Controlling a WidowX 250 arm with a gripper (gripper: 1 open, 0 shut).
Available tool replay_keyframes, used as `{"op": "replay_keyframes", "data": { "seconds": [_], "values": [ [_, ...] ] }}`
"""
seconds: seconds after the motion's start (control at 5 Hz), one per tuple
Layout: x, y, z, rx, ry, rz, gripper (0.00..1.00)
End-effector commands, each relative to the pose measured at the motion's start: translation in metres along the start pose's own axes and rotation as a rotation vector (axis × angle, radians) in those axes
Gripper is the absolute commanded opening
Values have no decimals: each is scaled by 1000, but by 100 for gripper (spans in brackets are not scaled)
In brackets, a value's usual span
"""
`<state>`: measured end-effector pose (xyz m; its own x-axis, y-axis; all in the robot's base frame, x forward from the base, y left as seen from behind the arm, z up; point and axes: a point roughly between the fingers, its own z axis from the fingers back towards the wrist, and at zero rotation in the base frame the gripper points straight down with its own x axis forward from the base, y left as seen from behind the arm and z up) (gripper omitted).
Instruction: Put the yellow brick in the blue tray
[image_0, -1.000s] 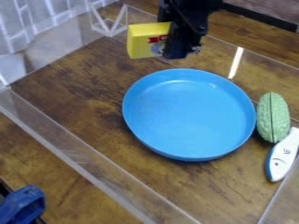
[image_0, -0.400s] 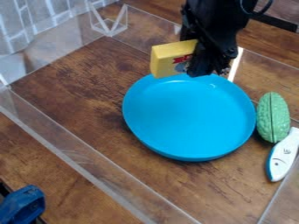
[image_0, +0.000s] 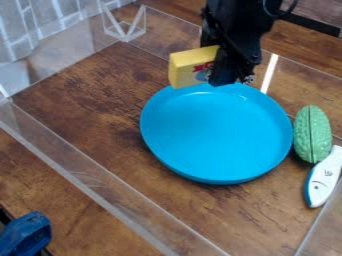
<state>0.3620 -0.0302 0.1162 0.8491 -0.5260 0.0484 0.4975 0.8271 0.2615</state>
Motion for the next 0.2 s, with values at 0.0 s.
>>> {"op": "replay_keyframes", "data": {
  "seconds": [0.0],
  "values": [
    [9, 19, 10, 20, -77, 30, 0]
  ]
}}
